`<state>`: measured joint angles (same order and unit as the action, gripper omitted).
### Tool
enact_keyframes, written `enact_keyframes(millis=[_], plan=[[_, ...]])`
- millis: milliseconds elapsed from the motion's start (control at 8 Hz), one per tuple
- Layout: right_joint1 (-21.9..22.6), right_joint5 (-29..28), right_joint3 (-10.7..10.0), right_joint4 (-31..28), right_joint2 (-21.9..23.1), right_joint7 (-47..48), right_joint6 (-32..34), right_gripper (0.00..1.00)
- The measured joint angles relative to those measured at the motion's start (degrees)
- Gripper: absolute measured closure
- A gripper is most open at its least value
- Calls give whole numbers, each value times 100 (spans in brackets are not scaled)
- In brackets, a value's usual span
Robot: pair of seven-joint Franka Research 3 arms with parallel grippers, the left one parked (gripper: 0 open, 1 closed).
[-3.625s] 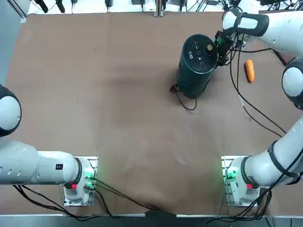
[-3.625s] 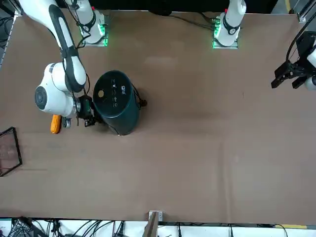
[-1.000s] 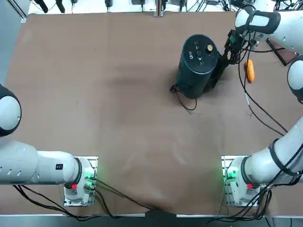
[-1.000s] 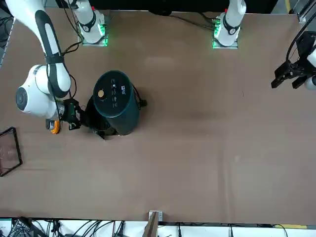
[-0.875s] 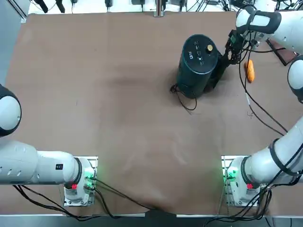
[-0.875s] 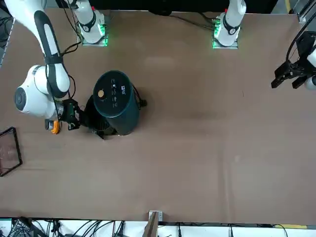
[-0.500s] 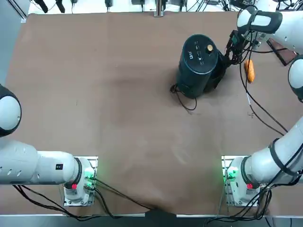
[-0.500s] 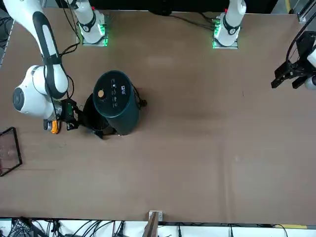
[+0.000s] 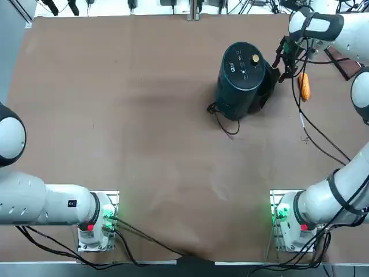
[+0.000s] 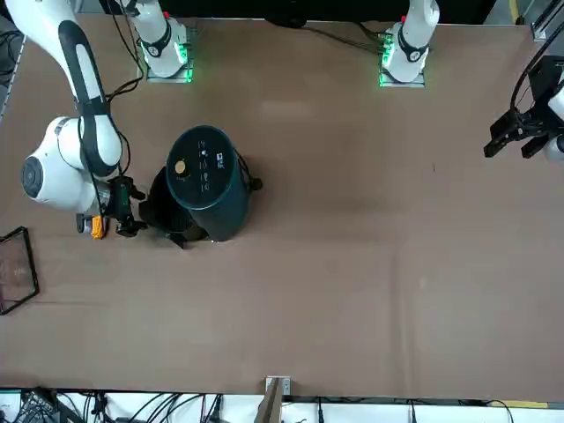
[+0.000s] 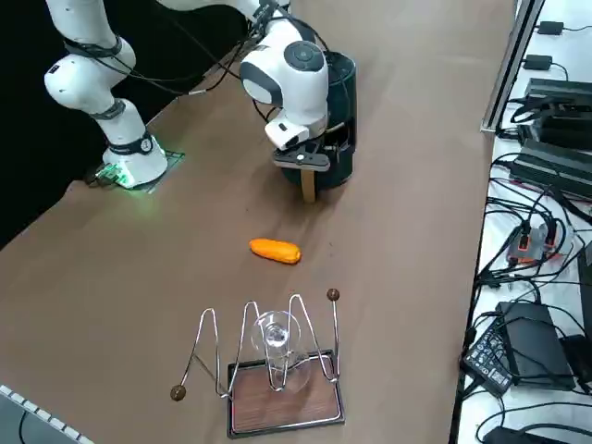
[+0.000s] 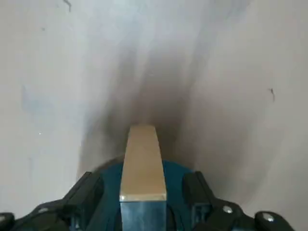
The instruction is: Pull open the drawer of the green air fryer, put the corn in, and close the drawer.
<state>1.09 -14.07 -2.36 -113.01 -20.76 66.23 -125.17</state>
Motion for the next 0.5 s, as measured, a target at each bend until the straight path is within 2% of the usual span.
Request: enact_keyframes(millis=[250,500], plan=[[-54,512,-2,208,6,-197,265,0],[-241,785,-7,478,81,-1351,755,0]])
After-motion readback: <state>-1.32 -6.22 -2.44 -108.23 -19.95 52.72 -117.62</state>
